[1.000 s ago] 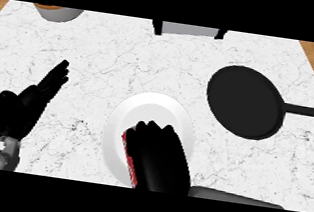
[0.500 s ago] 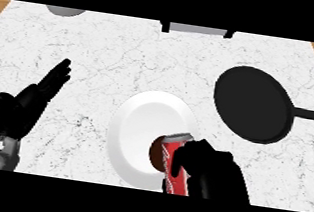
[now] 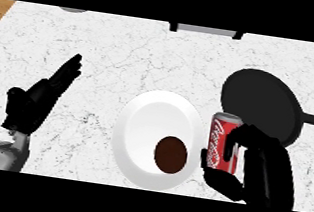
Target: Pick the can from the plate and place it in the pan
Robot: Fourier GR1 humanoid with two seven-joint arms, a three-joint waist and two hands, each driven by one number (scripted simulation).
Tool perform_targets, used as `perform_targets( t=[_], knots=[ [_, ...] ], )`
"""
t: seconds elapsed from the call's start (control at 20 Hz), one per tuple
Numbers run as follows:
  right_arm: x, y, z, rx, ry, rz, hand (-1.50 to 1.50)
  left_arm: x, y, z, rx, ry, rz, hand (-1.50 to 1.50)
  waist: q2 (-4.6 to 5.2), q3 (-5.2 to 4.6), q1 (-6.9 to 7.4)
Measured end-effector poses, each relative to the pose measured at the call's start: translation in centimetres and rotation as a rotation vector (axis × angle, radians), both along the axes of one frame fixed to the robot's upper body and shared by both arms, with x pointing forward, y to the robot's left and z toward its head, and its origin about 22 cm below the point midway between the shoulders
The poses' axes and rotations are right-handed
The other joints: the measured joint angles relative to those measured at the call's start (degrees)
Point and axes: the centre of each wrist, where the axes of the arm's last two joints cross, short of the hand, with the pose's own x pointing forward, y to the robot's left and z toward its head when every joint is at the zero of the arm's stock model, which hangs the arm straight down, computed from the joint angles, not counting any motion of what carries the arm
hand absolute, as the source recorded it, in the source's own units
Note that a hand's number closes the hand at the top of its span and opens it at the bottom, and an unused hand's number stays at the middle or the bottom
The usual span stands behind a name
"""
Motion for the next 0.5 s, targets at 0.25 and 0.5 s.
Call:
perform_targets(
  t=[0.25,0.5],
  knots=[
    [3.9,-3.5,-2.5,-0.009,-0.037,-0.092,1.5,0.3,-0.3,-0.2,0.003,-0.004,-0.007,0.0,0.13,-0.01,0.6],
    [8.2,-6.4,-4.4,-0.002,-0.059,-0.13,1.5,0.5,-0.7,-0.6,-0.004,-0.007,-0.016,0.0,0.2,-0.02,1.07]
  ],
)
